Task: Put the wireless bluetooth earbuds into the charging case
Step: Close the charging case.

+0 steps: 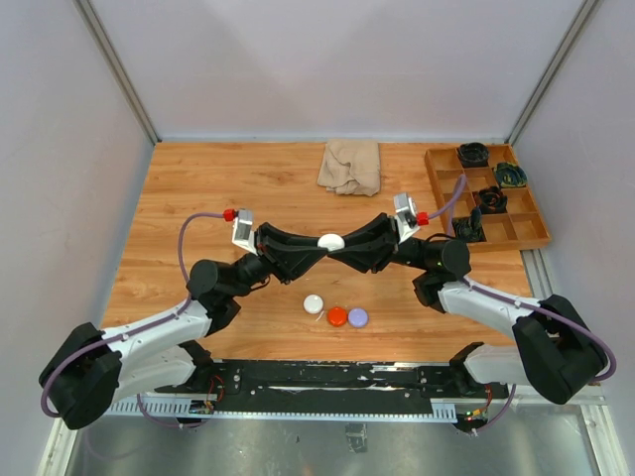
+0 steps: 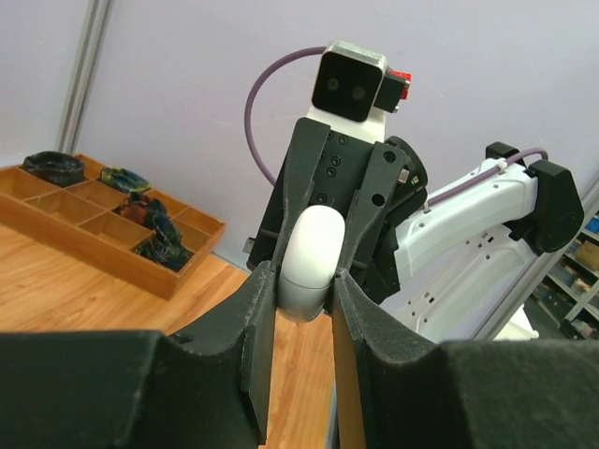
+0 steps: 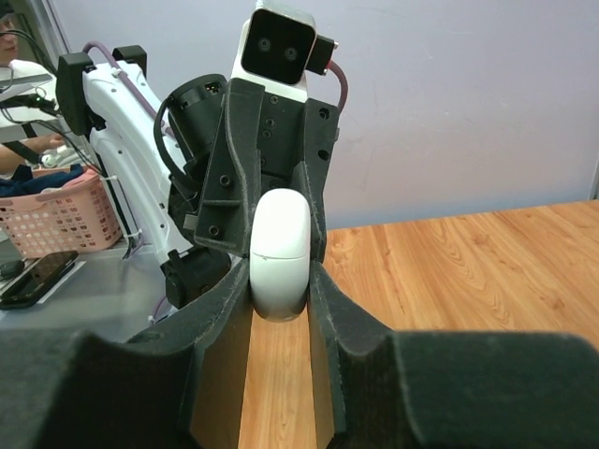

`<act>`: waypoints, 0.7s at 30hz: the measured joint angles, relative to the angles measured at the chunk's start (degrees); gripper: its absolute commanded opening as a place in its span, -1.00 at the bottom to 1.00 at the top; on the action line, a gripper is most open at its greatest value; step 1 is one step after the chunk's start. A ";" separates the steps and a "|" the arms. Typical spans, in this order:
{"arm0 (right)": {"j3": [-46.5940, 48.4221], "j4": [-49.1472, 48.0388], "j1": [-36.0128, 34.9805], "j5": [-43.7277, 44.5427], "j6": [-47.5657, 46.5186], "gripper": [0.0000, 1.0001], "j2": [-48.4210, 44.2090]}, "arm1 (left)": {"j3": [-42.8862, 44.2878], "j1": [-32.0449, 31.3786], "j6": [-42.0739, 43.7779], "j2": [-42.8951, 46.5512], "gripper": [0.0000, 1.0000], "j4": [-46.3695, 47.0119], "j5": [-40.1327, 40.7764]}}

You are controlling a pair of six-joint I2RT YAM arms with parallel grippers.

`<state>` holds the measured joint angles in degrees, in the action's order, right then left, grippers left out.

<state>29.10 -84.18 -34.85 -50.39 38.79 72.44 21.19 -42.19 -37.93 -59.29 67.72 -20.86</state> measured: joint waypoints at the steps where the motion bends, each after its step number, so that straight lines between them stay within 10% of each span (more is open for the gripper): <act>1: 0.22 0.02 -0.02 -0.28 0.04 -0.32 0.13 | -0.11 -0.02 0.22 0.42 -0.85 -0.35 0.00; 21: 3.02 3.41 2.60 -7.04 2.47 0.19 -0.52 | -0.28 0.04 11.85 10.49 -0.99 -17.40 0.98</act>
<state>32.12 -80.77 -32.25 -57.43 41.25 71.92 20.91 -42.15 -26.09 -48.80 50.33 -19.88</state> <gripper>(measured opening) 0.594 0.294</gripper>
